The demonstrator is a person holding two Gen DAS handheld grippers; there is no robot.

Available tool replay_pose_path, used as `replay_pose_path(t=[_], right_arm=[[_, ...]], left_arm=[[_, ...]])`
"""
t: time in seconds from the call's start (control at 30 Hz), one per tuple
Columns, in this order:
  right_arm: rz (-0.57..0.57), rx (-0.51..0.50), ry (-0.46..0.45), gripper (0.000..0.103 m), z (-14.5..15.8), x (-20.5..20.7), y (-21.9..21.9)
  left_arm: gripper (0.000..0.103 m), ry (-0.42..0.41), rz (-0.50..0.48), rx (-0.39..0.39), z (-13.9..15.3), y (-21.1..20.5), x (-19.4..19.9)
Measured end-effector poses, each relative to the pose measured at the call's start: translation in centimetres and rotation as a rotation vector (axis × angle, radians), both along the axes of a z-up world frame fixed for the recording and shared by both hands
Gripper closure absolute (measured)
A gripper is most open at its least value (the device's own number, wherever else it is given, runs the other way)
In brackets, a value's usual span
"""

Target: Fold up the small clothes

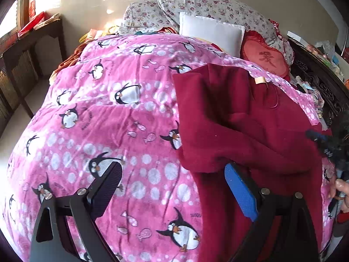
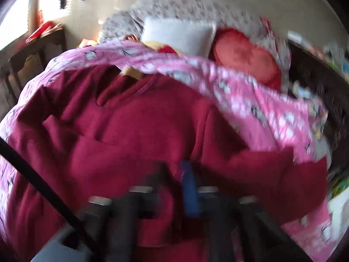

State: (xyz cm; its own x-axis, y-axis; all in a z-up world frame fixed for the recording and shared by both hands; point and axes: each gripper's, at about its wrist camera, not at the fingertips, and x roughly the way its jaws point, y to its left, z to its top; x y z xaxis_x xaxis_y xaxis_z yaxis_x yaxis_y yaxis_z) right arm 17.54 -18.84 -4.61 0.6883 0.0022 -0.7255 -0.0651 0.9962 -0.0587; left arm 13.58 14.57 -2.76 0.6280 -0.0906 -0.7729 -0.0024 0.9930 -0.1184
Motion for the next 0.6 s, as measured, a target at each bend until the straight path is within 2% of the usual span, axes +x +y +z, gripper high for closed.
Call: replay_pose_path(t=[0.1, 0.17, 0.23, 0.33, 0.47, 0.53, 0.6], right_arm=[[-0.004, 0.084, -0.094, 0.097, 3.2, -0.6, -1.5], [-0.048, 0.047, -0.193, 0.097, 5.8, -0.8, -2.0], [-0.085, 0.064, -0.251, 0.097, 7.7, -0.8, -3.1], [-0.095, 0.124, -0.2, 0.096, 7.0, 1.1, -3.9], [-0.18, 0.02, -0.07, 0.096, 2.7, 4.3, -3.7], [-0.228, -0.003, 0.009, 0.089, 1.4, 5.1, -4.4], [-0.267, 0.068, -0.002, 0.082, 1.7, 4.4, -5.5]], left_arm=[[0.008, -0.004, 0.028, -0.011, 0.3, 0.5, 0.4], [0.008, -0.013, 0.038, -0.027, 0.5, 0.5, 0.5], [0.008, -0.016, 0.035, -0.036, 0.4, 0.1, 0.7], [0.008, -0.001, 0.024, -0.02, -0.1, -1.0, 1.4], [0.008, -0.005, 0.034, 0.015, -0.3, -2.4, 2.6], [0.008, -0.018, 0.049, 0.064, -0.3, -2.9, 3.4], [0.008, -0.019, 0.058, 0.109, -0.5, -3.2, 4.2]])
